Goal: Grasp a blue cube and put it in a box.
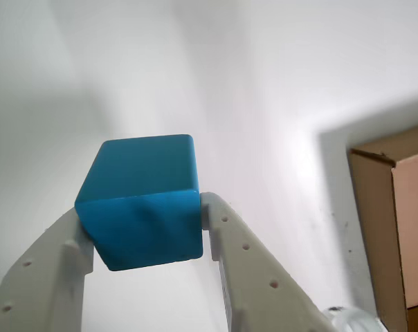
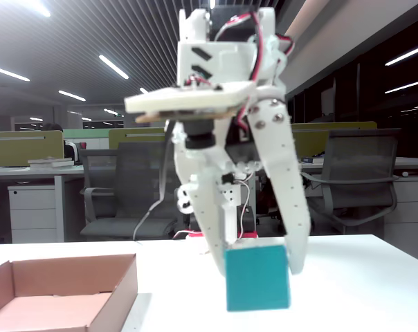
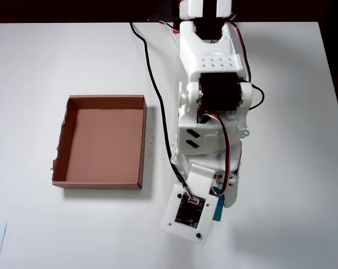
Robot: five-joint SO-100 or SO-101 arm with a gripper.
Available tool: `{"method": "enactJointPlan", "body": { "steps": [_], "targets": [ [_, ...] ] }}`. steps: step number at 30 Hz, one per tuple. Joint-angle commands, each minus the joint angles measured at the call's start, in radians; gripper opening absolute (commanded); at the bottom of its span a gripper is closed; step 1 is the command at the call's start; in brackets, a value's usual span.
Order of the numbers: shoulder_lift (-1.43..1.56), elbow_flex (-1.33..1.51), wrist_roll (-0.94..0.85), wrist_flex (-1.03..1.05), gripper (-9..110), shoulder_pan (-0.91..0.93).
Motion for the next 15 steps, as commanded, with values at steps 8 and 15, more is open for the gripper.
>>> {"method": "enactJointPlan", "body": {
  "steps": [8,15],
  "targets": [
    [0.210,0.124,0.009,0.021,15,0.109],
    [0.304,0.207,0.006,0.078,15,0.186]
  ]
}}
